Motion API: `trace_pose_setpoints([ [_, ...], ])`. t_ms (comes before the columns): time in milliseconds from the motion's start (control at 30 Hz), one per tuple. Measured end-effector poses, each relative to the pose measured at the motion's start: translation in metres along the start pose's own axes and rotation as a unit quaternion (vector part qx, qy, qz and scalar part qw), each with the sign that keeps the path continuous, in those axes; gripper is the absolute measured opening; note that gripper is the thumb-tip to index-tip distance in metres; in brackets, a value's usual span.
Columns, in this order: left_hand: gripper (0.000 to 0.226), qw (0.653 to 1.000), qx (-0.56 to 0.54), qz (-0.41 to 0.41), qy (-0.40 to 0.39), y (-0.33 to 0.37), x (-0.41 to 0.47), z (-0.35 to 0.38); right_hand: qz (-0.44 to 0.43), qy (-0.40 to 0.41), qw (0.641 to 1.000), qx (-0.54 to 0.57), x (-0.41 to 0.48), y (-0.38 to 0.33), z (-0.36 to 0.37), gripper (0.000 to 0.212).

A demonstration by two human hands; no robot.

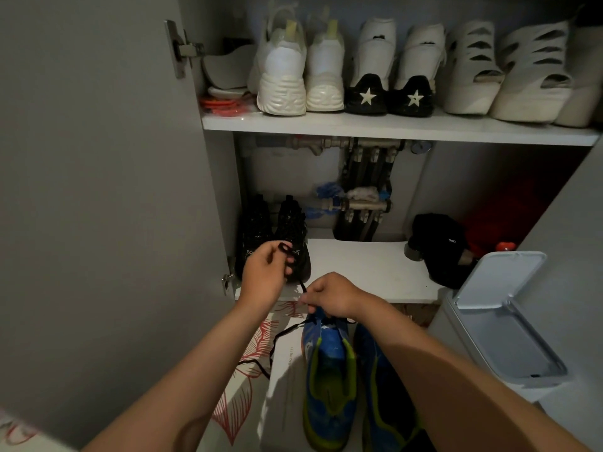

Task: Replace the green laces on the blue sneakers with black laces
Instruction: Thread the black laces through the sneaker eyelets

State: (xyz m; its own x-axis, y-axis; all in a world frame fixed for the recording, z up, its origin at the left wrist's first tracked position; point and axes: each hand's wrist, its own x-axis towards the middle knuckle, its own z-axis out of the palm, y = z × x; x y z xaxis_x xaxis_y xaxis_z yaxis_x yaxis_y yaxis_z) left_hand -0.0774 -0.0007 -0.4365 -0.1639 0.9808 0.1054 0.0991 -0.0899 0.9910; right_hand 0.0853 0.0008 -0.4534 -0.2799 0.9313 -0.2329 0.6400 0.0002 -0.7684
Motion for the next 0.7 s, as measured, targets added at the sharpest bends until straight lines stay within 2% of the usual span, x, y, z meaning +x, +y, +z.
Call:
trace_pose_setpoints([
  [100, 0.032, 0.994, 0.086, -0.067, -0.027, -0.012, -0.004, 0.001, -0.013, 0.025, 0.996, 0.087, -0.003, -0.01, -0.004, 0.02],
  [167, 0.035, 0.977, 0.151, -0.122, -0.085, -0.02, -0.009, 0.002, -0.027, 0.05, 0.984, 0.166, -0.004, -0.021, -0.011, 0.019],
  [267, 0.019, 0.945, 0.193, -0.145, -0.221, -0.024, -0.02, 0.007, -0.049, 0.071, 0.971, 0.222, -0.006, -0.031, -0.018, 0.022],
  [333, 0.011, 0.937, 0.18, -0.144, -0.261, -0.022, -0.024, 0.011, -0.047, 0.072, 0.97, 0.226, -0.007, -0.033, -0.019, 0.022],
  [400, 0.022, 0.941, 0.198, -0.126, -0.246, -0.021, -0.023, 0.013, -0.041, 0.07, 0.971, 0.224, -0.007, -0.031, -0.017, 0.021],
  [500, 0.026, 0.953, 0.203, -0.106, -0.197, -0.02, -0.02, 0.011, -0.011, 0.072, 0.977, 0.202, -0.006, -0.023, -0.015, 0.022],
  [633, 0.026, 0.977, 0.134, -0.128, -0.11, -0.018, -0.018, 0.009, 0.063, 0.049, 0.988, 0.131, -0.002, -0.007, -0.013, 0.03],
  [700, 0.024, 0.978, 0.097, -0.149, -0.107, -0.017, -0.019, 0.009, 0.086, 0.026, 0.992, 0.091, 0.0, 0.002, -0.011, 0.027],
])
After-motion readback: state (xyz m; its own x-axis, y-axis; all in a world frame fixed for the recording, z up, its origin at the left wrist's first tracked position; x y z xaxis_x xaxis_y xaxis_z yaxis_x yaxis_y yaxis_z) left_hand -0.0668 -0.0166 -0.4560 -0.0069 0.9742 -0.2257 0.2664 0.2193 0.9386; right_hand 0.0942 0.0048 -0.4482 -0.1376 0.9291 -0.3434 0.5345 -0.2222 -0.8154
